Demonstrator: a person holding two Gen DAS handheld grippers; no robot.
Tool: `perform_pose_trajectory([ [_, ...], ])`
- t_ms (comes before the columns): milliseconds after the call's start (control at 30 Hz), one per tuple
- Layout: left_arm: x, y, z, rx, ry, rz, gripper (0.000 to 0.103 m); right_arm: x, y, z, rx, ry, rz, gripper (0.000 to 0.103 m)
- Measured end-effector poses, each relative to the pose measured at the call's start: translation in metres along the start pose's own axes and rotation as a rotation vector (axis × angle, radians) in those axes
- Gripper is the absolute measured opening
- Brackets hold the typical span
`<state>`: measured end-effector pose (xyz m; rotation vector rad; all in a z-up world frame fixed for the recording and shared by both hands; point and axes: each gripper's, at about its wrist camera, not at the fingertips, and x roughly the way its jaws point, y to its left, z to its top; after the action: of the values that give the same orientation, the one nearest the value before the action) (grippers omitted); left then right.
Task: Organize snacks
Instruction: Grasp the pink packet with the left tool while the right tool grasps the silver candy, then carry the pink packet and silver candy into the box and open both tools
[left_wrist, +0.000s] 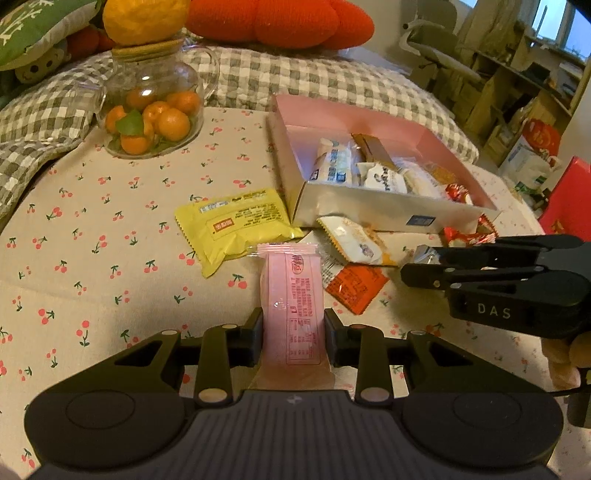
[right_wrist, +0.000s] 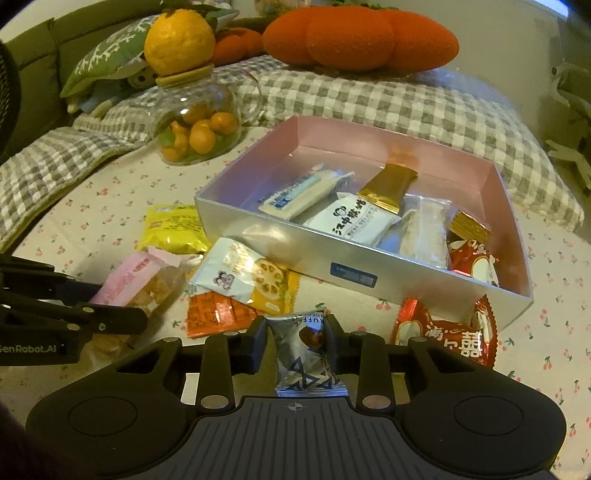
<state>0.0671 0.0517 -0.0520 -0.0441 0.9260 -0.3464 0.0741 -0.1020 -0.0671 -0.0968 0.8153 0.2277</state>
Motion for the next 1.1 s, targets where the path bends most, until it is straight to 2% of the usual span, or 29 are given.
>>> perform_pose_trajectory([
  [267,-0.011,0.0,0.007,-0.025,-0.004,-0.016,0.03,-0.008,0.002,0.009,0.036,0.011,0.025,0.031],
  [667,-0.023,-0.004,0.029,-0.048,-0.026,-0.012,0.03,-0.024,0.003,0.029,0.088,0.009,0.005,0.031],
  [1100,-0.024,-0.019,0.062,-0.088,-0.079,-0.025,0.029,-0.033,-0.032,0.058,0.253,-0.03,0.008,0.031],
])
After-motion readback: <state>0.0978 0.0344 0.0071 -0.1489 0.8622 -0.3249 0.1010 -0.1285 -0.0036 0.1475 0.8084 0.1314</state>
